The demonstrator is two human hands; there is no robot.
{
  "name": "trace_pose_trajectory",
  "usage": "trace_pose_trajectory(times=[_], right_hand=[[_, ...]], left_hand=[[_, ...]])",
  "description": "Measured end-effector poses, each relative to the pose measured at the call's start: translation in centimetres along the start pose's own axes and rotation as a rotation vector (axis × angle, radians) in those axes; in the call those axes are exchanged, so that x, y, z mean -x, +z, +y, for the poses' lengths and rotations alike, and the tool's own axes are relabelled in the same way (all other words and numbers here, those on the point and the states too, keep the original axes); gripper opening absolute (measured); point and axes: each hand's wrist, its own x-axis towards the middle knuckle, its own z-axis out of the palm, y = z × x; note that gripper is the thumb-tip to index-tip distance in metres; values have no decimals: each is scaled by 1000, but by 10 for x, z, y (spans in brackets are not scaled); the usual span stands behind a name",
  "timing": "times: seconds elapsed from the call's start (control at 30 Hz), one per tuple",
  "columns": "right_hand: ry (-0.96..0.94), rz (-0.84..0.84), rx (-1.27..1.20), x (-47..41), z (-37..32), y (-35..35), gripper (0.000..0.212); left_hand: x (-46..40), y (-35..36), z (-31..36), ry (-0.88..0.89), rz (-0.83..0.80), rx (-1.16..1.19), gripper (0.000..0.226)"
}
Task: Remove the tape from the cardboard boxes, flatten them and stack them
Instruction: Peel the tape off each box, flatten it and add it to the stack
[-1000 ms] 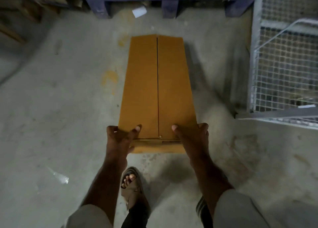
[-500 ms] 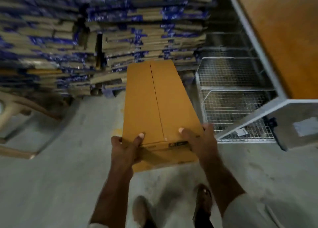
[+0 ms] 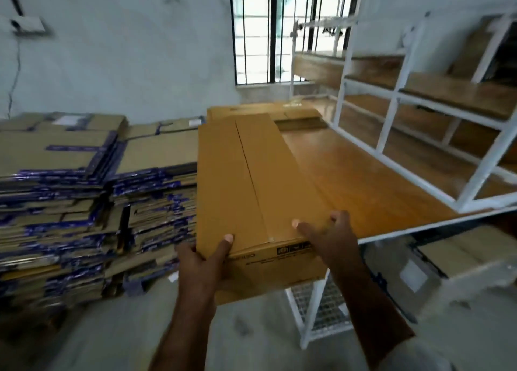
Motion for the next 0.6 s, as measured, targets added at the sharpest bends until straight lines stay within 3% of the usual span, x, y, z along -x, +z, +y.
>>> trace_pose_trajectory(times=[0.1, 0.23, 0.37, 0.5, 0.6], right_hand=[[-12, 18, -22, -31, 9, -54, 95], [3, 14, -99, -81, 31, -132, 82], [54, -26, -85, -130, 56, -197, 85], [106, -35, -66, -173, 83, -241, 70], [106, -15, 9, -204, 103, -260, 84]], left_hand=[[23, 59, 12, 43, -19, -1, 58], [53, 144, 18, 72, -56, -15, 62], [71, 227, 18, 85, -102, -77, 58], [77, 293, 7, 64, -183, -155, 55], [73, 332, -6, 15, -250, -214, 65]])
